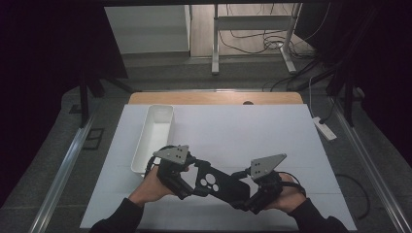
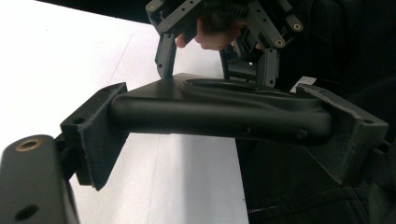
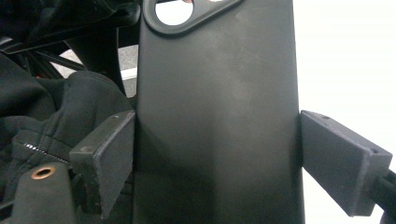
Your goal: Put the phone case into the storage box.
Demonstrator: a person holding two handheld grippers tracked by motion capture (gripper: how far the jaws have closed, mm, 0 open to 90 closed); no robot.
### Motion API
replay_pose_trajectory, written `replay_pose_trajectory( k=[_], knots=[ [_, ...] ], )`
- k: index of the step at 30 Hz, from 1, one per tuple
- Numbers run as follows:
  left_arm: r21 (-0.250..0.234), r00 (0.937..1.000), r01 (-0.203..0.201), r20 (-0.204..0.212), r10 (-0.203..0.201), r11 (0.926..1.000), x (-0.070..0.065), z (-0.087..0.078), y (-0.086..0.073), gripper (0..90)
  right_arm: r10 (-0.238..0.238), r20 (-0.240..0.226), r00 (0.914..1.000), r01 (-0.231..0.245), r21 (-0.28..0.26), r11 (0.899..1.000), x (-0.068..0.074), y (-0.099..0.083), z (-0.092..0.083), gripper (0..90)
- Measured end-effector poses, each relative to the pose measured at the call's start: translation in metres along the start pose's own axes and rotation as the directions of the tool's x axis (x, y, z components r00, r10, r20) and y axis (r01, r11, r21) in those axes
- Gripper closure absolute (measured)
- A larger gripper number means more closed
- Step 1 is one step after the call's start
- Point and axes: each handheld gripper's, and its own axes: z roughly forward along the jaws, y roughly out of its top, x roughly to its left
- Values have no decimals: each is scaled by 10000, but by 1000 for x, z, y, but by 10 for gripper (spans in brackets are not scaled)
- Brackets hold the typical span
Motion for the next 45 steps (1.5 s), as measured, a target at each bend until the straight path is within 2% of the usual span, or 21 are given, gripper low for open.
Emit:
replay_pose_trajectory(
  k=[6,11,16,20,23,26,29,33,34,40,42,43,45],
  knots=[
    [124,9997,86,-227,-83,9999,-1,0,3,153,-159,387,9991,159,-3,9999,0,1,0,131],
    [302,9980,169,-608,-151,9994,-4,0,9,155,24,695,9976,-20,-57,10000,0,3,1,103],
    [468,9963,353,-803,-315,9983,-3,0,10,155,137,922,9956,-143,51,9999,-1,3,1,47],
    [601,9948,437,-945,-379,9972,-3,0,10,155,299,1259,9916,-310,65,9995,-2,2,0,1],
    [733,9928,490,-1125,-406,9961,-2,0,11,155,367,1514,9878,-384,80,9992,-3,1,0,0],
    [930,9879,608,-1477,-467,9938,-1,0,12,155,443,1759,9834,-454,19,9990,-4,0,-1,0],
    [990,9825,906,-1712,-727,9910,2,-1,12,155,494,2032,9779,-507,11,9987,-4,0,-2,0],
    [1046,9759,1159,-1972,-937,9877,5,-3,11,154,640,2326,9705,-685,112,9976,-5,-2,-3,0],
    [1046,9759,1159,-1972,-937,9877,5,-3,11,154,679,2389,9687,-741,172,9971,-5,-2,-3,0],
    [1014,9655,1438,-2324,-1171,9844,8,-6,13,154,1064,2472,9631,-1168,276,9928,-5,-3,-1,0],
    [1015,9621,1531,-2425,-1248,9830,8,-7,14,153,1474,2347,9608,-1588,302,9869,-6,-4,-1,0],
    [1015,9621,1531,-2425,-1248,9830,8,-7,14,153,1474,2347,9608,-1588,302,9869,-6,-4,-1,0],
    [999,9572,1640,-2565,-1338,9814,9,-7,16,152,1463,2429,9590,-1592,339,9867,-6,-4,-1,0]
  ],
)
